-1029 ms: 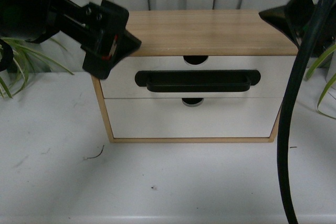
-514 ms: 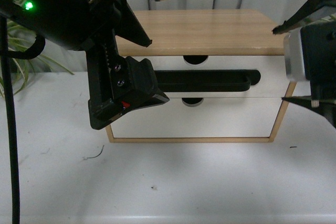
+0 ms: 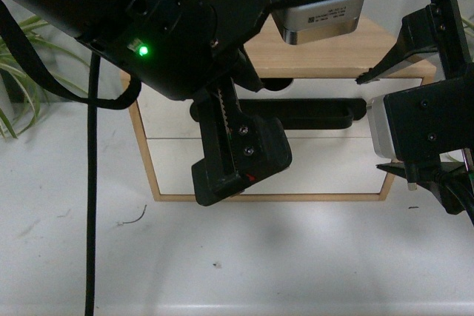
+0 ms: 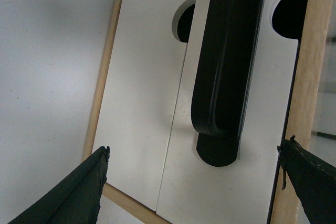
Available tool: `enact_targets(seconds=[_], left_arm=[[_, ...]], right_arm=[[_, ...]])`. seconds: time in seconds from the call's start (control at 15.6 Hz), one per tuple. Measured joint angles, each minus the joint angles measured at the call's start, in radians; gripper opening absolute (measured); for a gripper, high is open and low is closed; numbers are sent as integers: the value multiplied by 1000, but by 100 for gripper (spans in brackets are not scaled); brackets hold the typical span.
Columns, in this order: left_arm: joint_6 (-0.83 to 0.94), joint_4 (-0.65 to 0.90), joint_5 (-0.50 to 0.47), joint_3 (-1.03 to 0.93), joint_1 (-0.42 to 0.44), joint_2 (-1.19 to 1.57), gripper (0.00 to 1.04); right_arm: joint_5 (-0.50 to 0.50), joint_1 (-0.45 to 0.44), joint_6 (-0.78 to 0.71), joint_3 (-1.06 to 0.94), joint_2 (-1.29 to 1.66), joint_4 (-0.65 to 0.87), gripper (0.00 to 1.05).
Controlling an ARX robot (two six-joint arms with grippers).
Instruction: Pull drawer
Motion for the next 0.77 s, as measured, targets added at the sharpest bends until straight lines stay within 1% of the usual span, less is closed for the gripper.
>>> enact_targets(seconds=[0.32, 0.58, 0.77], left_arm=[[-14, 54, -7, -4, 2, 69, 98], [-27, 57, 3, 20, 2, 93, 98], [-34, 84, 0, 22, 2, 129, 98]], right_arm=[[-6, 19, 32, 65, 64, -20, 98], [-4, 41, 47, 89, 95, -58, 98], [-4, 53, 55, 107, 111, -53, 98]])
